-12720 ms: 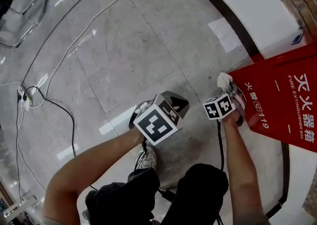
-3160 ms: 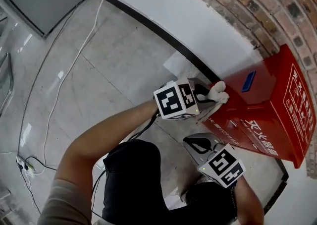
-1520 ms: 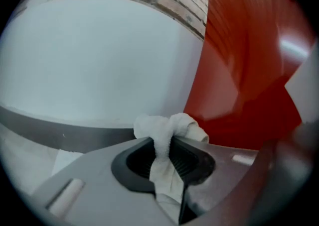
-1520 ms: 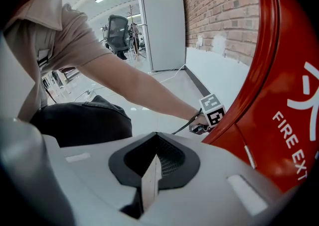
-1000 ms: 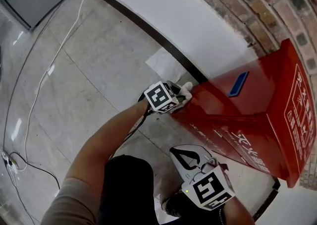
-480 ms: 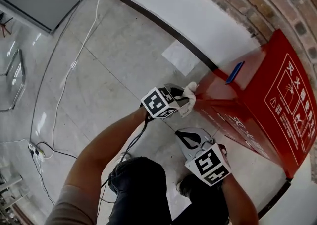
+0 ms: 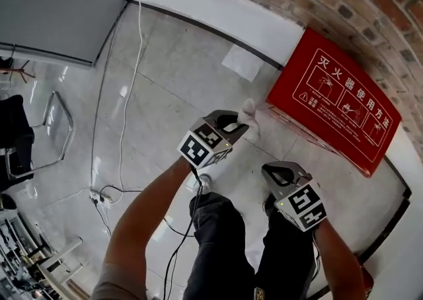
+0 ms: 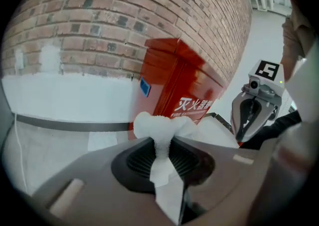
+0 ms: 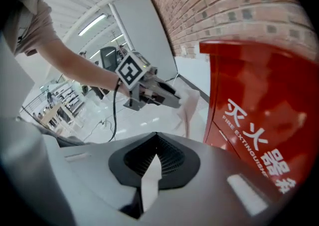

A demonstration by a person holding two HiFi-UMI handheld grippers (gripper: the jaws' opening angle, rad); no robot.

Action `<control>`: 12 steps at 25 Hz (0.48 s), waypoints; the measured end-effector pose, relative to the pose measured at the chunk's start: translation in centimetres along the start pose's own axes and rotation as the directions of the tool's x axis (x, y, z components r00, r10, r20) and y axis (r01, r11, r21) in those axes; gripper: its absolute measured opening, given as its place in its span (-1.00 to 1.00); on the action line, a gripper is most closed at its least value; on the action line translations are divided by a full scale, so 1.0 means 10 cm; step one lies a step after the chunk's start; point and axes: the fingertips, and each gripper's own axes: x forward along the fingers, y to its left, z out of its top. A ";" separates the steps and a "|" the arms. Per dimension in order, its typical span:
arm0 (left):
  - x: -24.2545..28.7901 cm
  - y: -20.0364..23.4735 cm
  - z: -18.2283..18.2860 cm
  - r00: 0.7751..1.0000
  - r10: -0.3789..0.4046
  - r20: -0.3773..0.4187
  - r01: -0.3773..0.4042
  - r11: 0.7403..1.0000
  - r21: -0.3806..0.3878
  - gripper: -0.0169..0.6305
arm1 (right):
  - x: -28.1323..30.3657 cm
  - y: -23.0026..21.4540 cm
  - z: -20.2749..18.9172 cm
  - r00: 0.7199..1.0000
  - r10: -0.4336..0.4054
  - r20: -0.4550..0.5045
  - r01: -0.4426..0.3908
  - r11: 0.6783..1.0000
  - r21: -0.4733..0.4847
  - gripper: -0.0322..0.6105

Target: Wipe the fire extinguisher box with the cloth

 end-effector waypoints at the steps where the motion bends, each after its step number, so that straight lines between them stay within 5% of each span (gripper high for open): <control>1: -0.14 -0.09 0.09 1.000 0.013 -0.010 -0.013 1.000 0.006 -0.70 | -0.11 0.02 0.05 1.000 -0.001 0.016 0.000 0.999 0.053 -0.82; 5: -0.65 -0.42 0.49 0.996 0.088 -0.011 -0.087 0.996 0.012 -0.70 | -0.65 0.10 0.34 0.995 0.001 0.098 -0.027 0.964 0.266 -0.82; 12: -1.44 -1.13 1.53 0.982 0.184 0.043 -0.181 0.982 -0.061 -0.70 | -1.66 0.18 1.09 0.976 -0.054 0.209 0.006 0.975 0.224 -0.82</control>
